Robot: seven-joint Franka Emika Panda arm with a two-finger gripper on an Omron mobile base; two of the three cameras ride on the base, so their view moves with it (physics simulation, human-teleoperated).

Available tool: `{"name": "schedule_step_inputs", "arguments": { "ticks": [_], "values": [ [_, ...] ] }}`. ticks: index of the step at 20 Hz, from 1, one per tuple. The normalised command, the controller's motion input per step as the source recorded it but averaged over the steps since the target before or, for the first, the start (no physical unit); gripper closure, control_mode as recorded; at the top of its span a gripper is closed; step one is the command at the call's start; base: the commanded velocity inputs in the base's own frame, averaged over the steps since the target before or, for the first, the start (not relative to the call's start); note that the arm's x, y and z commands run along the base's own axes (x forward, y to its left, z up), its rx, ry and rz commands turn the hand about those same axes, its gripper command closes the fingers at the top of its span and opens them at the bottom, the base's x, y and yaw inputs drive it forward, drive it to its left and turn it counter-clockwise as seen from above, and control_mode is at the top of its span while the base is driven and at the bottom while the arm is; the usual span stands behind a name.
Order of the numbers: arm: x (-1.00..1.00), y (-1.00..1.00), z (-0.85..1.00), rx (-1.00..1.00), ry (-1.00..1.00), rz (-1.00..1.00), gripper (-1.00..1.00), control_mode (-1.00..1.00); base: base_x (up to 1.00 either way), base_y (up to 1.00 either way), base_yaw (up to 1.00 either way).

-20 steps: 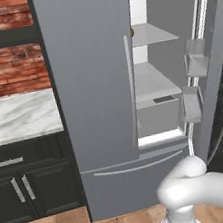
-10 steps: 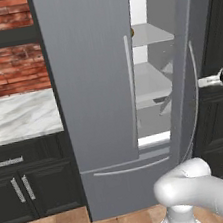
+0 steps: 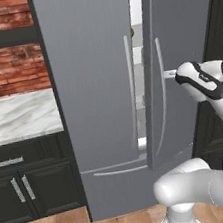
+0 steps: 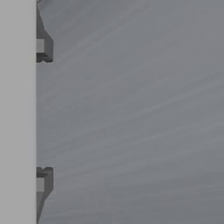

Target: Place the orange in the correct fridge rack based on whether it is a fruit or vegetable. Finally, close the fridge door.

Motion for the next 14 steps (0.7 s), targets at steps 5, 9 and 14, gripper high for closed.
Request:
{"name": "schedule_step_inputs", "arguments": {
  "ticks": [5, 9, 14],
  "values": [
    [0.79, 0.31, 0.53, 0.09, 0.00, -0.15, -1.00, -1.00, 0.00, 0.00, 0.00],
    [0.68, 0.20, 0.54, 0.07, -0.04, -0.20, -1.00, -1.00, 0.00, 0.00, 0.00],
    [0.62, 0.11, 0.46, 0.14, -0.05, -0.25, -1.00, -1.00, 0.00, 0.00, 0.00]
  ]
}}
